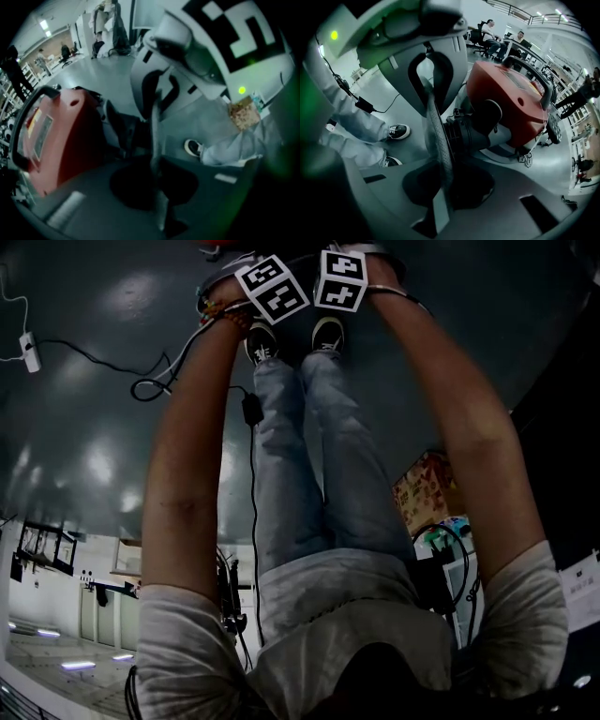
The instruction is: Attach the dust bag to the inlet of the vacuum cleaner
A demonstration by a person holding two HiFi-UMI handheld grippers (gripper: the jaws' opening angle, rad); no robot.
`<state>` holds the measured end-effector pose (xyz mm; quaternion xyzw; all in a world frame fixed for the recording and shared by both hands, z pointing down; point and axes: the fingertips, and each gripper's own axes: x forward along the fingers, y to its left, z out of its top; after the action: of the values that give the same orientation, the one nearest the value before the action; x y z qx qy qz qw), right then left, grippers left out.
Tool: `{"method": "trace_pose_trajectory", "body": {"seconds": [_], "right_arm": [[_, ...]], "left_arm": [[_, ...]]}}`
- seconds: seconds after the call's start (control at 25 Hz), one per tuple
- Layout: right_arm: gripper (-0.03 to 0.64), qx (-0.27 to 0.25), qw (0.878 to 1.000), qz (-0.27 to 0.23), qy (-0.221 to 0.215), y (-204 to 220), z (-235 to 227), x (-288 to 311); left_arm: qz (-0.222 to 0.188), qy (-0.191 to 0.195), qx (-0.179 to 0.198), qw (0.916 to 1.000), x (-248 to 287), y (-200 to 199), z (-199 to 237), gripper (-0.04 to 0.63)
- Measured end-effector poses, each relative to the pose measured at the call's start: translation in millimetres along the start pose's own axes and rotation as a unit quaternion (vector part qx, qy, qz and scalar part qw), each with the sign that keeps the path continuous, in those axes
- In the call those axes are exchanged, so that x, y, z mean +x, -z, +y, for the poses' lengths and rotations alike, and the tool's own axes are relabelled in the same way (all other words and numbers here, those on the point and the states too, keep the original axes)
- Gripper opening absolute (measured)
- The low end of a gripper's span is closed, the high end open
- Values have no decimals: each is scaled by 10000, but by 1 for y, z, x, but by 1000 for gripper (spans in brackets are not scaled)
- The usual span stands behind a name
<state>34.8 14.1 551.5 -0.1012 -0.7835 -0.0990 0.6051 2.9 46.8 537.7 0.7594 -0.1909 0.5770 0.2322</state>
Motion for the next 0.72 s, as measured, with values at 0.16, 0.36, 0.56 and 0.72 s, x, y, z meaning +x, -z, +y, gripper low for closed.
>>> {"method": "trace_pose_trajectory", "body": {"seconds": [0.16,0.36,0.56,0.72], "right_arm": [[37,103,9999,128,6,5,-3,1],[35,23,10000,-1,-34,-3,0,-13],[37,-20,9999,-80,-75,-5,-2,-4],[37,133,9999,2,-90,6,-5,2]], "left_arm": [[-59,155,10,9999,-3,-7,6,26],[106,308,-119,9994,15,-1,16,31],[78,332,-195,9992,10,3,10,28],[-72,338,-39,9994,-5,-7,8,26]]}}
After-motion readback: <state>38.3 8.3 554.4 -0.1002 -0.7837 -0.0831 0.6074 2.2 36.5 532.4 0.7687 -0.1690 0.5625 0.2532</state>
